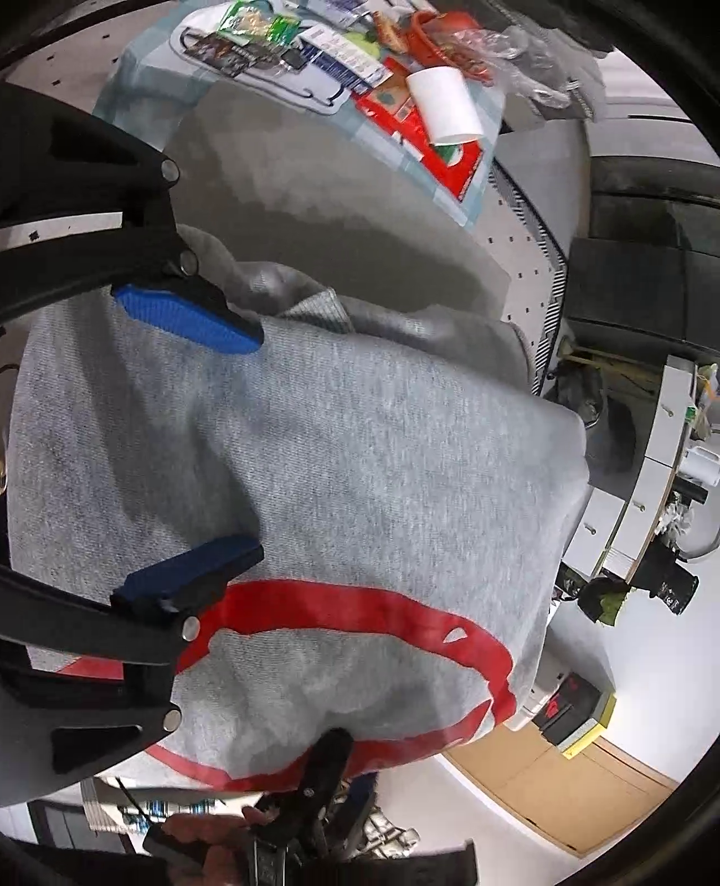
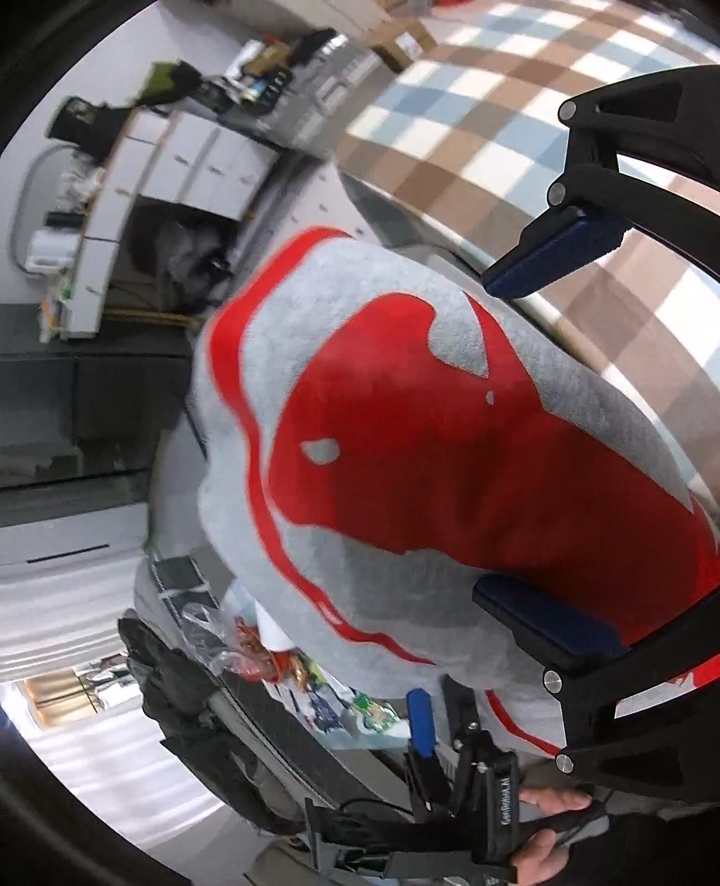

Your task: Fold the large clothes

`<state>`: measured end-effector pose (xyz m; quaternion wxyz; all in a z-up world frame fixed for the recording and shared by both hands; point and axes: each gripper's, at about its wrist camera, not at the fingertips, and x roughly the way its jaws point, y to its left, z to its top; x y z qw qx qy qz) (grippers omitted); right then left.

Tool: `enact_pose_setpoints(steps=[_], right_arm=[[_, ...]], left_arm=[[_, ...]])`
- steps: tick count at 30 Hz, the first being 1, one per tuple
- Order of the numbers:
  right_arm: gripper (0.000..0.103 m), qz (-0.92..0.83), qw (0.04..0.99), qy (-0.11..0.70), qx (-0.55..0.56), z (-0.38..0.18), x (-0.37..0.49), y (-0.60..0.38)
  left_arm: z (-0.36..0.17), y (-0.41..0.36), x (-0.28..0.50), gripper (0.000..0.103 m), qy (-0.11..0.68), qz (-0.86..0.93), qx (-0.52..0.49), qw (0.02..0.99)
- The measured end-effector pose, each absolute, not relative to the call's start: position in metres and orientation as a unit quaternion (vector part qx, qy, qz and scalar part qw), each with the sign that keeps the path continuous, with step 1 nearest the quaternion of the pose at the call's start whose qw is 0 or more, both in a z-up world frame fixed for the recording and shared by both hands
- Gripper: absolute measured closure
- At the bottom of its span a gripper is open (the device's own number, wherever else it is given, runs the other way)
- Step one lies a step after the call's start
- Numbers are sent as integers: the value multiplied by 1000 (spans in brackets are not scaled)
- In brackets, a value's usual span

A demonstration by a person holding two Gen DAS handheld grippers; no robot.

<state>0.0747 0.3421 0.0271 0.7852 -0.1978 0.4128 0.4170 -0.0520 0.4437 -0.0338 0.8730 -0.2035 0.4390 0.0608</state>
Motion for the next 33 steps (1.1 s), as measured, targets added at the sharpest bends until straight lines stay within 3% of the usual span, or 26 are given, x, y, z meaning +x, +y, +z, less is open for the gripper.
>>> enact_pose_setpoints(steps=[3,8,16,20,26,28,33], right_arm=[[2,406,809,372,-206,49,55,337],[0,432,844,300,-108,85,15,271],[0,442,859,258,0,83,-35,194],[0,458,862,216,27,73,-60,159],[0,441,875,177,97,75,-96,106],[0,451,875,136,107,80,-118,92],[0,460,877,77,117,79,-167,69]], left_arm=[[-13,428,-67,38,437,77,-200,874],[13,421,-97,38,407,90,-188,889],[42,359,-138,36,322,118,-77,936],[48,328,-157,21,293,114,-60,947],[72,285,-200,20,222,140,-12,965],[73,276,-214,1,205,149,-4,967],[63,261,-252,1,155,161,-28,974]])
